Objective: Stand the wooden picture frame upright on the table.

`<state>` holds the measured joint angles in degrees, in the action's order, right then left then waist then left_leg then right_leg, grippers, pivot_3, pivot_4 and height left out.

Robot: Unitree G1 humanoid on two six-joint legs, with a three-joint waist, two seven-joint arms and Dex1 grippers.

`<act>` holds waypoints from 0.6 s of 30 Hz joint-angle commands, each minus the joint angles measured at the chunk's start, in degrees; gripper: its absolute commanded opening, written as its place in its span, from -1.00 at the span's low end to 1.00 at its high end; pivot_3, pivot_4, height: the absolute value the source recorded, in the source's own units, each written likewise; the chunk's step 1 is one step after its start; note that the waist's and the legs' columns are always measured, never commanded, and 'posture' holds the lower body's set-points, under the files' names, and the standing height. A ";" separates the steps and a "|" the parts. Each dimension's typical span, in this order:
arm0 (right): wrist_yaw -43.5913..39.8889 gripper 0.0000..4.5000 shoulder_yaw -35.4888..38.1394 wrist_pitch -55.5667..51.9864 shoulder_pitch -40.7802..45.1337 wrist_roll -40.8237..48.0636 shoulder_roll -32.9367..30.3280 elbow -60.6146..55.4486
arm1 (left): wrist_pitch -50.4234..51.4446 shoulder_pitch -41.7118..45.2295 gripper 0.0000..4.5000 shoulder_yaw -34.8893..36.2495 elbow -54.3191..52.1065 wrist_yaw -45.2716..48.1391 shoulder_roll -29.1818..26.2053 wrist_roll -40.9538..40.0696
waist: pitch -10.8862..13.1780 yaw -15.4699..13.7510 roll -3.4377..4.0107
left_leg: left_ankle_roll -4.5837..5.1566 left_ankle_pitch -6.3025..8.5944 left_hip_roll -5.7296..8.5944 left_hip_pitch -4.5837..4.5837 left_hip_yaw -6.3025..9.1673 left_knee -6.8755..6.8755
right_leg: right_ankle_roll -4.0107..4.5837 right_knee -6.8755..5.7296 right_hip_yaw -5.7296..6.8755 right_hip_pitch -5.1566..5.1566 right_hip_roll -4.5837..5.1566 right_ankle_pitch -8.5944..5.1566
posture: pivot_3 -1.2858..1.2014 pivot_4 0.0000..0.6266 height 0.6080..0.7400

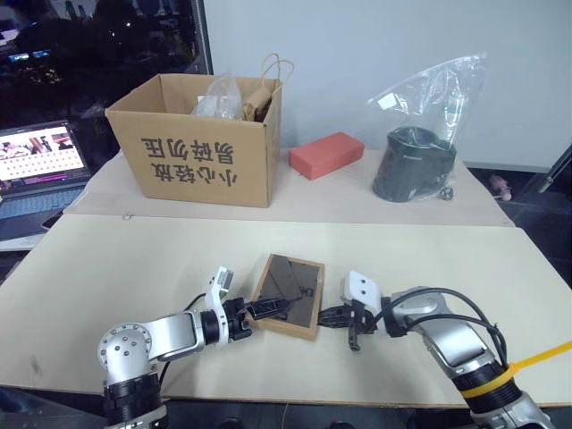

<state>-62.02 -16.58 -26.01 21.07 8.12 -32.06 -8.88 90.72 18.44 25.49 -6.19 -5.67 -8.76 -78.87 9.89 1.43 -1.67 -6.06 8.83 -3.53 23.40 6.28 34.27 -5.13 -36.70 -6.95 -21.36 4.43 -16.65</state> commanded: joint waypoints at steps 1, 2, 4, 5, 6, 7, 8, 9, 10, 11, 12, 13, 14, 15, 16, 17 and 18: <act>1.01 -1.00 1.61 -1.28 -0.15 1.42 -0.81 -2.46 | 1.62 -1.48 0.74 -1.88 3.53 -1.45 -1.55 -1.09 | 0.00 -0.03 0.00 | -0.01 0.02 0.00 0.00 0.00 -0.01 | 0.01 0.00 0.00 -0.01 0.00 0.00 | 0.03 -0.52 1.00; 1.03 -1.00 1.91 -1.42 -0.13 1.50 -1.13 -2.45 | 1.32 -1.12 0.67 -1.44 4.24 -1.38 -2.44 -1.37 | 0.00 0.00 0.00 | -0.01 0.03 -0.01 0.00 0.00 -0.04 | 0.03 0.00 0.00 -0.03 -0.01 -0.01 | 0.03 -0.52 1.00; 1.09 -1.00 2.42 -1.52 0.02 1.64 -1.78 -2.09 | 0.60 -0.27 0.32 -0.92 5.93 -0.94 -4.39 -1.82 | 0.00 0.11 0.00 | -0.01 0.03 -0.02 -0.01 0.00 -0.09 | 0.07 -0.03 0.00 -0.07 -0.02 -0.03 | 0.03 -0.52 1.00; 1.12 -1.00 2.57 -1.37 0.13 1.57 -2.15 -1.73 | 0.33 0.18 0.15 -0.89 6.70 -0.69 -5.34 -2.27 | 0.00 0.33 0.00 | -0.01 0.03 -0.03 0.00 0.00 -0.11 | 0.07 -0.04 0.00 -0.11 -0.02 -0.04 | 0.03 -0.52 1.00; 1.03 -1.00 2.67 -1.17 0.24 1.51 -2.48 -1.36 | 0.08 0.61 0.03 -0.99 7.25 -0.38 -6.18 -2.70 | 0.00 0.55 0.00 | -0.01 0.03 -0.03 -0.01 0.00 -0.13 | 0.07 -0.05 0.00 -0.13 -0.03 -0.04 | 0.03 -0.52 1.00; 0.90 -1.00 2.84 -0.89 0.50 1.42 -2.79 -0.74 | -0.14 1.15 -0.17 -1.09 7.69 0.23 -6.95 -3.47 | 0.01 0.80 -0.01 | -0.01 0.03 -0.04 0.00 0.01 -0.14 | 0.05 -0.06 0.00 -0.14 -0.03 -0.05 | 0.03 -0.52 1.00; 0.77 -1.00 2.96 -0.67 0.70 1.36 -3.02 -0.28 | -0.41 1.48 -0.33 -1.33 8.01 0.52 -7.54 -4.38 | 0.01 0.92 -0.01 | -0.02 0.03 -0.05 0.00 0.00 -0.14 | 0.03 -0.06 0.00 -0.15 -0.04 -0.06 | 0.03 -0.52 1.00; 0.62 -1.00 3.09 -0.45 0.91 1.29 -3.28 0.20 | -0.68 1.72 -0.46 -1.63 8.14 0.89 -8.00 -5.45 | 0.01 1.14 -0.02 | -0.02 0.02 -0.05 0.00 0.00 -0.14 | 0.03 -0.06 0.01 -0.14 -0.04 -0.07 | 0.03 -0.52 1.00; 0.56 -1.00 3.23 -0.19 1.10 1.19 -3.52 0.67 | -1.06 1.78 -0.50 -2.00 8.20 1.11 -8.37 -6.48 | 0.01 1.23 -0.02 | -0.02 0.02 -0.05 -0.01 0.00 -0.14 | 0.02 -0.06 0.00 -0.14 -0.04 -0.07 | 0.03 -0.52 1.00; 0.54 -1.00 3.29 -0.02 1.21 1.15 -3.67 0.96 | -1.44 1.75 -0.50 -2.40 8.26 1.15 -8.67 -7.25 | 0.01 1.31 -0.02 | -0.02 0.02 -0.05 -0.01 0.00 -0.14 | 0.02 -0.07 0.00 -0.16 -0.04 -0.07 | 0.03 -0.52 1.00; 0.54 -1.00 3.37 0.32 1.41 0.98 -3.95 1.39 | -1.93 1.62 -0.50 -2.86 7.84 1.58 -8.99 -8.08 | 0.01 1.33 -0.02 | -0.03 0.02 -0.07 -0.01 0.00 -0.14 | 0.03 -0.08 0.00 -0.17 -0.05 -0.07 | 0.03 -0.52 1.00; 0.55 -1.00 3.41 0.57 1.53 0.88 -4.12 1.68 | -2.35 1.49 -0.50 -3.26 7.55 1.80 -9.27 -8.70 | 0.01 1.34 -0.02 | -0.03 0.02 -0.07 0.02 0.00 -0.14 | 0.03 -0.09 0.00 -0.20 -0.05 -0.07 | 0.03 -0.52 1.00; 0.54 -1.00 3.52 0.76 1.69 0.84 -4.28 1.92 | -2.68 1.34 -0.50 -3.70 7.18 1.98 -9.65 -9.45 | 0.01 1.32 -0.02 | -0.03 0.02 -0.06 0.07 0.01 -0.14 | 0.03 -0.09 -0.01 -0.26 -0.05 -0.07 | 0.03 -0.52 1.00; 0.42 -1.00 3.80 0.79 1.86 1.02 -4.50 2.06 | -3.11 1.12 -0.50 -4.22 6.64 2.12 -10.11 -10.25 | 0.01 1.31 -0.02 | -0.03 0.01 -0.06 0.14 0.00 -0.14 | 0.03 -0.11 -0.01 -0.32 -0.05 -0.06 | 0.03 -0.52 1.00; 0.21 -1.00 5.27 -0.69 2.51 2.25 -5.07 1.62 | -4.07 0.92 -0.50 -4.05 5.54 3.46 -10.82 -12.61 | 0.01 1.25 -0.02 | -0.05 0.00 -0.06 0.24 0.00 -0.14 | 0.03 -0.12 -0.02 -0.41 -0.05 -0.06 | 0.03 -0.52 1.00; 0.06 -1.00 6.97 -1.99 3.22 3.69 -5.58 1.11 | -5.06 0.78 -0.50 -3.96 4.83 4.45 -11.70 -15.18 | 0.02 1.24 -0.02 | -0.05 -0.01 -0.06 0.35 0.00 -0.14 | 0.05 -0.14 -0.02 -0.53 -0.05 -0.04 | 0.03 -0.52 1.00; -0.16 -1.00 9.74 -5.39 4.46 6.96 -5.78 0.40 | -5.96 0.67 -0.50 -3.86 3.81 5.63 -12.68 -16.84 | 0.04 1.24 -0.03 | -0.06 -0.02 -0.05 0.50 0.01 -0.14 | 0.11 -0.17 -0.04 -0.69 -0.04 -0.01 | 0.03 -0.52 1.00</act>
<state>-61.72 -12.40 -28.40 22.99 10.91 -36.72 -6.26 86.80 18.75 20.97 0.63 -2.85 -20.34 -90.64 9.93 2.67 -1.70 -6.14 8.79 -3.58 24.10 6.28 34.14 -4.83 -36.96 -6.99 -22.25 4.39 -16.54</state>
